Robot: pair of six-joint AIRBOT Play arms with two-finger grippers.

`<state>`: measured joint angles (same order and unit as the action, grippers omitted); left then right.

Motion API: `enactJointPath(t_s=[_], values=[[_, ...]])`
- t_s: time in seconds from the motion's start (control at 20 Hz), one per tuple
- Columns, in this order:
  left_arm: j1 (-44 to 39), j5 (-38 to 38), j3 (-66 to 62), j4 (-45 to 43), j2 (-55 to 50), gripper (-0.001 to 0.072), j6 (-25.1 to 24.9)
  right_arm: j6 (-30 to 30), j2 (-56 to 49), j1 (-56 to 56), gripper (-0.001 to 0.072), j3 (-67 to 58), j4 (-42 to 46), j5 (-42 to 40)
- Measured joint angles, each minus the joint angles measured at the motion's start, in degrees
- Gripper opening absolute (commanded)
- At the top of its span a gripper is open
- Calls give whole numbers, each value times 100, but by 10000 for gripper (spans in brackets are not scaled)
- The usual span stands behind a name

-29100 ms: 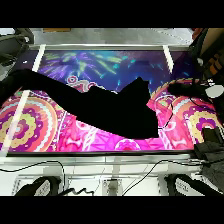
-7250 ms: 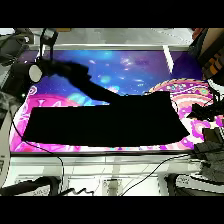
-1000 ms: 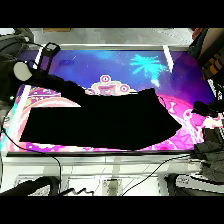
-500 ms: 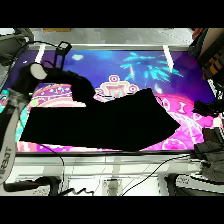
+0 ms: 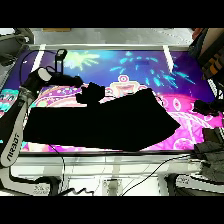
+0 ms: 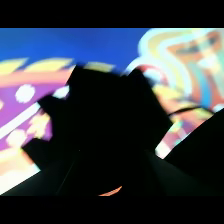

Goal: Fold the clothes and pants, and hang the long-sleeved shirts on hangers.

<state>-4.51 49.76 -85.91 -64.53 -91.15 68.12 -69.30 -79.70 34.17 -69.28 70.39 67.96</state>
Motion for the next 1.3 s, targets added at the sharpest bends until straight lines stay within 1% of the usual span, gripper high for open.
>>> enactJointPath(t_s=[0.1, 0.25, 0.4, 0.65, 0.7, 0.9, 0.95, 1.15, 1.3], values=[[273, 402, 118, -212, -105, 717, 389, 0, 0, 0, 16, 0, 0, -4], [560, 728, 297, -170, -374, 708, 992, 0, 0, 0, 15, 0, -2, -11], [627, 726, 367, 181, -737, 701, 1276, 0, 0, 0, 16, 0, -2, -37], [496, 26, 404, 1001, -1290, 691, 1432, -2, 0, 0, 15, 0, -4, -59], [455, -125, 404, 1123, -1357, 627, 1445, -2, 0, 0, 15, 0, -7, -63], [284, -614, 409, 1270, -1552, 23, 1504, -2, 0, 0, 16, 0, -9, -63], [258, -691, 413, 1283, -1567, 10, 1504, -2, 0, 0, 16, 0, -9, -59], [271, -914, 415, 1351, -1375, 10, 1478, -2, 0, 0, 15, 0, -9, -52], [330, -957, 415, 1355, -929, 10, 1165, -2, 0, 0, 15, 0, -9, -50]])
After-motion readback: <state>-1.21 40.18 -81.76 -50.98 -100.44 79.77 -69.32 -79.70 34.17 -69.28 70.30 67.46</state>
